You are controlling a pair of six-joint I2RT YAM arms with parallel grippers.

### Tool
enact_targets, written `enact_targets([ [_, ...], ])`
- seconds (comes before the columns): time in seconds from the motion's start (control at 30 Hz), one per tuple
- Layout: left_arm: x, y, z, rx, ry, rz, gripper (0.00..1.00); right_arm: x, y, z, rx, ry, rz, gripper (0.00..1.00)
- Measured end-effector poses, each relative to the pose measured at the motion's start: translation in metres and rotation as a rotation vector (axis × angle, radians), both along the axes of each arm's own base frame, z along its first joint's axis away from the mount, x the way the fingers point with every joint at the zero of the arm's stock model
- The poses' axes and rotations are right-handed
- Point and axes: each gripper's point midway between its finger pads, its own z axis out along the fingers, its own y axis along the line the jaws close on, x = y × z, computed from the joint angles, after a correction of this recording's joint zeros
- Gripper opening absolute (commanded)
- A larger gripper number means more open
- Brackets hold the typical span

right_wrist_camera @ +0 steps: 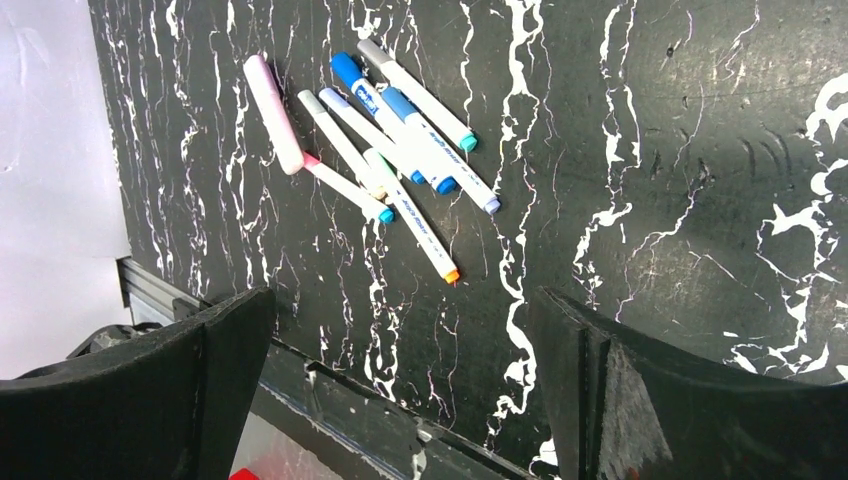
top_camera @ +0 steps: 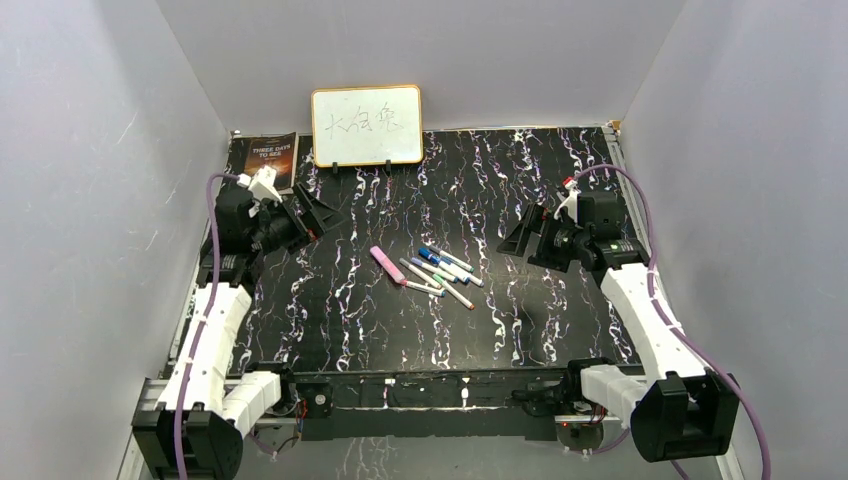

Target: Open the pen caps

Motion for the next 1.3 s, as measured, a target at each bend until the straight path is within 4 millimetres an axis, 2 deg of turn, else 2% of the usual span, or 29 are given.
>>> enact_targets([
  [0.27,0.023,0.005,-0.005,0.074,-0.007,-0.021,0.98,0.010,0.003,-0.012,-0.005,0.046,0.033,0.98],
  [0.5,0.024,0.006,-0.012,0.097,0.005,-0.030,0.99,0.010,0.008,-0.018,-0.002,0.072,0.059,0.98],
  [0.67,0.017,0.009,-0.011,0.116,0.028,-0.027,0.99,0.008,0.012,-0.017,0.011,0.074,0.071,0.98],
  [0.83,0.003,0.010,0.002,0.121,-0.003,-0.021,0.98,0.008,0.015,-0.019,0.038,0.070,0.071,0.98],
  [1.07,-0.020,0.006,0.024,0.099,-0.071,-0.036,0.98,-0.007,0.021,-0.026,0.083,0.081,0.063,0.94],
  [1.3,-0.033,0.006,0.016,0.083,-0.002,-0.022,0.99,-0.007,0.025,-0.024,-0.010,0.055,0.083,0.92],
])
